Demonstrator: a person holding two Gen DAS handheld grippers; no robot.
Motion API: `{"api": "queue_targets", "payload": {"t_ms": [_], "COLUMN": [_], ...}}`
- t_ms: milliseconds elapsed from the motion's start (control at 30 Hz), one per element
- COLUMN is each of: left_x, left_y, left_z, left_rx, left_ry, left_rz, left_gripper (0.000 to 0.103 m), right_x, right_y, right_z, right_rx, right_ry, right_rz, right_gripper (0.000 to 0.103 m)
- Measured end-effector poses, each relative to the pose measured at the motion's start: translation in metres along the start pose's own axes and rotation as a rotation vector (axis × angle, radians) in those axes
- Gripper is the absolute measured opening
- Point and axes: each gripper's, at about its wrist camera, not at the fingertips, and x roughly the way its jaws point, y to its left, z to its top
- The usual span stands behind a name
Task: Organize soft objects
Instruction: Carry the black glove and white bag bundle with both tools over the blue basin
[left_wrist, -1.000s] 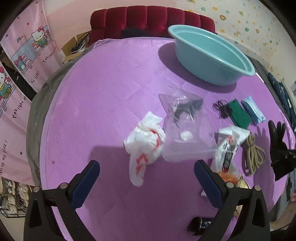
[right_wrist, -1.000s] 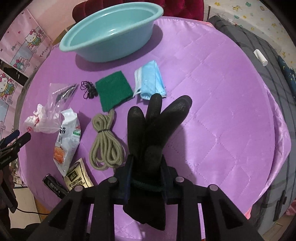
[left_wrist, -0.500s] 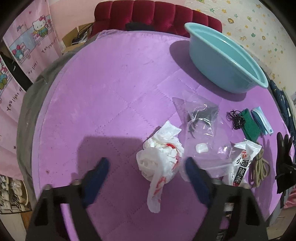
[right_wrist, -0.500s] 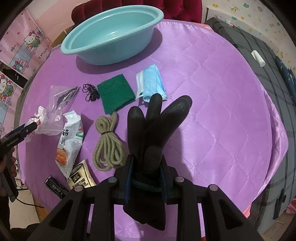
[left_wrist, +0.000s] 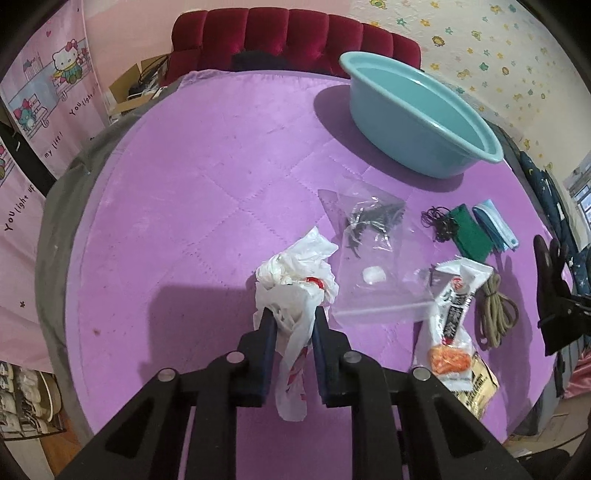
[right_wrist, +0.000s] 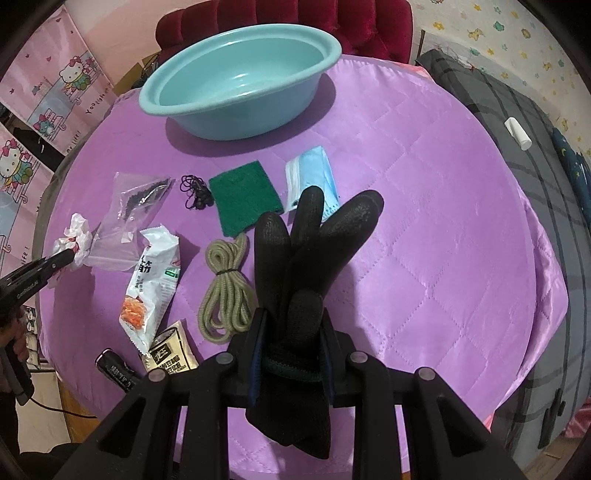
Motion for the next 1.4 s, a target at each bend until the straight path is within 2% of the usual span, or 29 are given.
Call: {"api": "queue_targets", "payload": {"t_ms": [467, 833, 1400], "left_x": [-0.057, -0.09, -0.094], "left_y": [-0.039, -0.074, -0.127], "left_z": [0.001, 0.018, 0.066], "left_rx": [0.076, 0.147, 0.243], "left_ry": [-0.069, -0.118, -0.165], "left_rz": [0.006, -0.021, -0.043], "left_gripper": [0.02, 0.02, 0.02], "right_x": [-0.021, -0.045, -0.066], "right_y": [0.008, 0.017, 0.024], "right_z": [0.004, 0.024, 0.075], "right_rx": [-0.046, -0.073, -0.106], "right_ry": [-0.05, -0.095, -0.152], "right_rz": [0.017, 0.013, 0.032], "right_gripper": [0.026, 0.027, 0.027]}}
